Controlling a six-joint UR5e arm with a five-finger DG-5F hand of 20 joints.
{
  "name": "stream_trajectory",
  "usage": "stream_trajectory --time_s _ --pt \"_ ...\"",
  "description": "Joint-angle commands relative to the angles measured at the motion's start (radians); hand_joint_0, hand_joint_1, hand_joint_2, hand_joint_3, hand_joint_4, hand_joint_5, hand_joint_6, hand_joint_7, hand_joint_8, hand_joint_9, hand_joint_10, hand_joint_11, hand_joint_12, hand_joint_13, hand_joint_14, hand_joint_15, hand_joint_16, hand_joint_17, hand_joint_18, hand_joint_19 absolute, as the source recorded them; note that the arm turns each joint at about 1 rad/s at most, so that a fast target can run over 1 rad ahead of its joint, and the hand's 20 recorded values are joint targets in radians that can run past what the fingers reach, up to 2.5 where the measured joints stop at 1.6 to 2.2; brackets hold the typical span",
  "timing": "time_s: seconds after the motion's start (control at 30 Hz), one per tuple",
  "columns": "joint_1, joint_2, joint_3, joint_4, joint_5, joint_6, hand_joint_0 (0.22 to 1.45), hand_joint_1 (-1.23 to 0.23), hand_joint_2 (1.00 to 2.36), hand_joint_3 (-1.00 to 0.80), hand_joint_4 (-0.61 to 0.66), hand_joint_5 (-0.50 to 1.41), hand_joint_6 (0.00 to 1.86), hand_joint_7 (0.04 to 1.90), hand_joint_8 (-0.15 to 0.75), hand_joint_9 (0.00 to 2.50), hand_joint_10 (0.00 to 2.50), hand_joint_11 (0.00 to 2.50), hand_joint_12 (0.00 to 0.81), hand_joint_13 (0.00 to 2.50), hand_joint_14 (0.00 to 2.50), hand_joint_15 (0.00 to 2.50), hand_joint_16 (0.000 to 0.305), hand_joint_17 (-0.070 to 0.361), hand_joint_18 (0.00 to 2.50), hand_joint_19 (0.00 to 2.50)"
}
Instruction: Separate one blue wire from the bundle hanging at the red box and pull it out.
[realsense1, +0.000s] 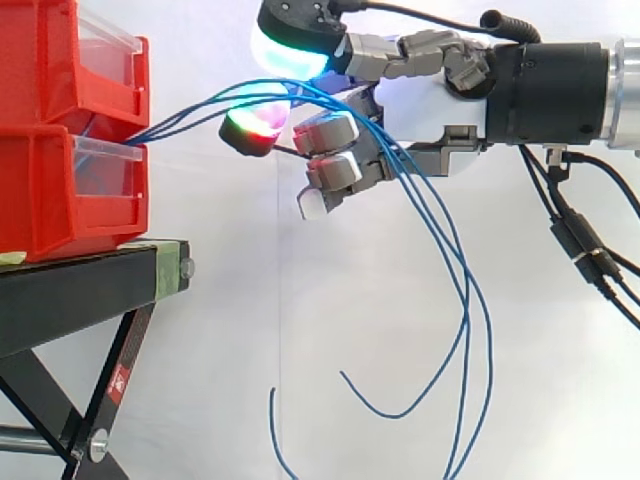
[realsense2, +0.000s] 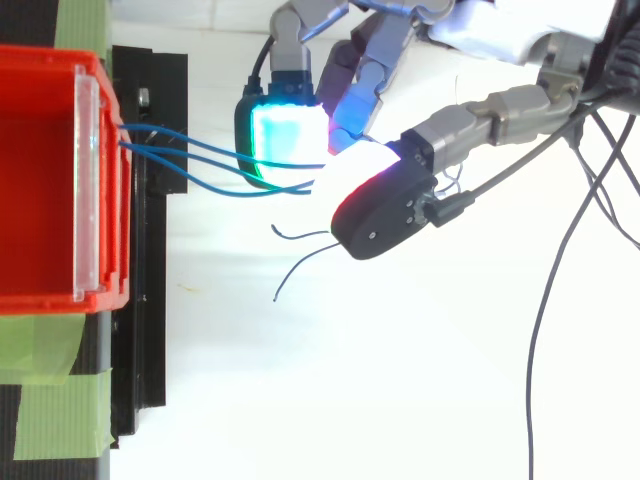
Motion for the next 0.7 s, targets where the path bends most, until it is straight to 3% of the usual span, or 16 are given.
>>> stream_trajectory --time_s 0.0,0.67 --pt "0.000 -0.002 0.000 0.000 0.002 0.001 0.56 -0.77 1.01 -0.42 0.18 -0.17 0.85 0.99 0.328 1.30 0.01 1.55 0.468 1.29 0.02 1.22 0.052 0.116 0.82 0.67" --pt "0.003 0.000 0.000 -0.002 0.013 0.001 0.59 -0.73 1.02 -0.16 0.06 -0.14 0.89 1.02 0.316 1.43 0.01 1.63 0.450 1.35 0.02 1.24 0.048 0.109 0.90 0.67"
